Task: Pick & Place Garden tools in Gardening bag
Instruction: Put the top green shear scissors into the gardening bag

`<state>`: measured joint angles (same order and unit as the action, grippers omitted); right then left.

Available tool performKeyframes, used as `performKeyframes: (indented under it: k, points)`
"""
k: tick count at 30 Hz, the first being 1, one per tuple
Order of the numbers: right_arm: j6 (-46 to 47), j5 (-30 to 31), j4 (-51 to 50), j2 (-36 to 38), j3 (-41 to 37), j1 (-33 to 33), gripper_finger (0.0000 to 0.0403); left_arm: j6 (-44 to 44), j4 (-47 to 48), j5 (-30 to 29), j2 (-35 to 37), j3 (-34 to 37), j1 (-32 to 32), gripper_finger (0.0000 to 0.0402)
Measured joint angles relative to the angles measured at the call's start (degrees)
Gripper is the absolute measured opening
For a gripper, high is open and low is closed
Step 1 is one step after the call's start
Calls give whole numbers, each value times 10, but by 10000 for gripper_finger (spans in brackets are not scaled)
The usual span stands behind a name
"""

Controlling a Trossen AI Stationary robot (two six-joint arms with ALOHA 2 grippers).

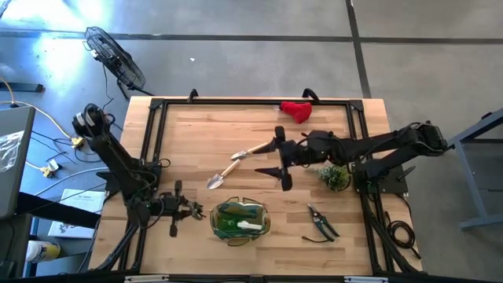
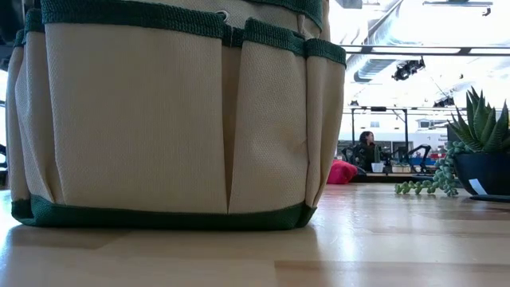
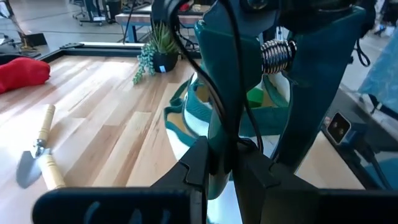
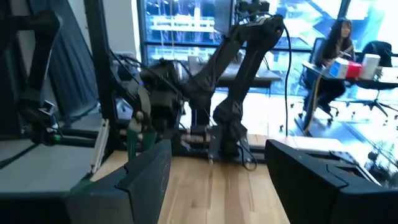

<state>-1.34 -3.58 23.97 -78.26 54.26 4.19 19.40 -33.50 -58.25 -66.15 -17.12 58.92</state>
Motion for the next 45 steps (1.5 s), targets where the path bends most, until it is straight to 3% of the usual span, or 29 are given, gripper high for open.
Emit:
performKeyframes:
  k: [6,11,17,22,28,40,45]
  points:
    - [0,-42,20,0,0,-20,251,0,-118,-15,-107,-9,0,37]
    - [0,-80,20,0,0,-34,251,-41,-135,-41,-168,-57,0,37]
    - [1,-122,19,0,0,-44,251,-75,-117,-43,-173,-102,-7,37]
    - [1,-150,7,0,0,-43,251,-34,-77,-31,-173,-104,-33,37]
    - [1,-151,-23,0,0,-43,251,3,-39,-8,-173,-104,-55,37]
    - [0,-151,-31,0,0,-42,251,36,5,-20,-173,-104,-61,37]
    - [-2,-151,-31,0,0,-42,251,4,-20,-35,-173,-104,-61,37]
